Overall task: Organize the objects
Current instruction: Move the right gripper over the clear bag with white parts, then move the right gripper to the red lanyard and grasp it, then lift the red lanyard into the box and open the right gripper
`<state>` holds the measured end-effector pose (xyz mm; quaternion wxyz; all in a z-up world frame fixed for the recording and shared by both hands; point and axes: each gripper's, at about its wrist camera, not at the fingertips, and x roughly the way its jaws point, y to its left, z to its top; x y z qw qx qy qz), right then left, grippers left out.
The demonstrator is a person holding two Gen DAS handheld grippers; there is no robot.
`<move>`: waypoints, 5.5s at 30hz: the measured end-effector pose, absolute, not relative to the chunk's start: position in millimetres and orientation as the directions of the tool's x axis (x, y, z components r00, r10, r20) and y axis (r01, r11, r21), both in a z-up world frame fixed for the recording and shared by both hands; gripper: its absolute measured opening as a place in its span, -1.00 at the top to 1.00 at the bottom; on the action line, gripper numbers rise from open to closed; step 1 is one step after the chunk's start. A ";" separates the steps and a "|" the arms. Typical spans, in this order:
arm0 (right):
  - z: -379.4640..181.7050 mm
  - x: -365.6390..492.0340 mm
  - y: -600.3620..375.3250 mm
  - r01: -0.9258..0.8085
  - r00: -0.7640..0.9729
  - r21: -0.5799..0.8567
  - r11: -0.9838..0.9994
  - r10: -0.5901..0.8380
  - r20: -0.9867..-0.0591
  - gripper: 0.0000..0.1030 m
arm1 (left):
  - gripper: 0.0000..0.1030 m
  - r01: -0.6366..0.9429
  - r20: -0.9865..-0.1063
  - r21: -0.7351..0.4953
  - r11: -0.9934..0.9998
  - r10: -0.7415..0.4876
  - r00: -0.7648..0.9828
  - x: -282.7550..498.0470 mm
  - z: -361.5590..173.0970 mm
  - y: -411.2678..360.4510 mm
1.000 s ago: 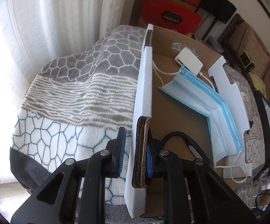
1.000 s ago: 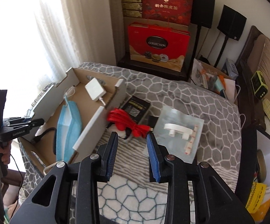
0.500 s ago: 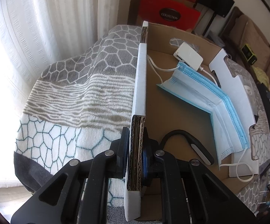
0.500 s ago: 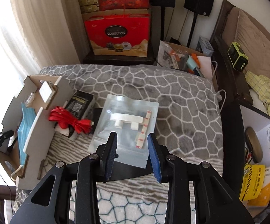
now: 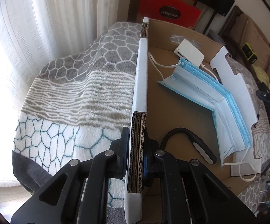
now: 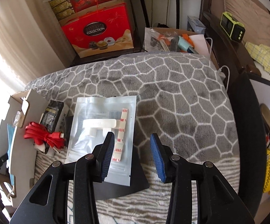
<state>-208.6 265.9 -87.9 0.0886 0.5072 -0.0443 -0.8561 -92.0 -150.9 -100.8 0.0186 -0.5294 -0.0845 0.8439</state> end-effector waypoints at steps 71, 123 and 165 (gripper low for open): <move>-69.6 -184.4 105.0 0.631 -0.448 0.035 -0.775 -0.400 -0.800 0.01 | 0.79 0.062 -0.889 -0.170 -0.983 0.126 -0.440 -92.7 -101.4 -153.1; -40.3 -171.9 120.2 0.690 -0.445 0.046 -0.723 -0.473 -0.761 0.43 | 0.78 0.067 -0.882 -0.196 -0.978 0.146 -0.449 -93.2 -102.7 -145.5; -19.5 -192.6 100.7 0.474 -0.539 0.074 -0.877 -0.356 -0.764 0.18 | 0.78 0.068 -0.882 -0.204 -0.977 0.153 -0.446 -103.5 -108.2 -141.0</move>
